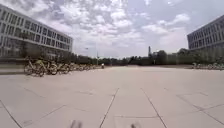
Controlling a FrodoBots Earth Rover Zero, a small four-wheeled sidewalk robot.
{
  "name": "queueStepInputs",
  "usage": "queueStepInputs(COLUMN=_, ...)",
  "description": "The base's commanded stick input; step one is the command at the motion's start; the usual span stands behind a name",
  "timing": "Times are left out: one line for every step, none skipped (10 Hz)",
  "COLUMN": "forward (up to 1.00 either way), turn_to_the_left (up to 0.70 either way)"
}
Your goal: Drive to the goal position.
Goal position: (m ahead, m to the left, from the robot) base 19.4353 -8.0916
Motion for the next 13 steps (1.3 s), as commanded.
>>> queueStepInputs(forward=0.08, turn_to_the_left=0.02)
queueStepInputs(forward=0.08, turn_to_the_left=0.02)
queueStepInputs(forward=0.08, turn_to_the_left=0.02)
queueStepInputs(forward=0.08, turn_to_the_left=0.02)
queueStepInputs(forward=0.07, turn_to_the_left=0.02)
queueStepInputs(forward=0.08, turn_to_the_left=0.02)
queueStepInputs(forward=0.08, turn_to_the_left=0.02)
queueStepInputs(forward=0.08, turn_to_the_left=0.02)
queueStepInputs(forward=0.08, turn_to_the_left=0.02)
queueStepInputs(forward=0.1, turn_to_the_left=0.02)
queueStepInputs(forward=0.28, turn_to_the_left=0.04)
queueStepInputs(forward=0.94, turn_to_the_left=0.04)
queueStepInputs(forward=0.95, turn_to_the_left=0.04)
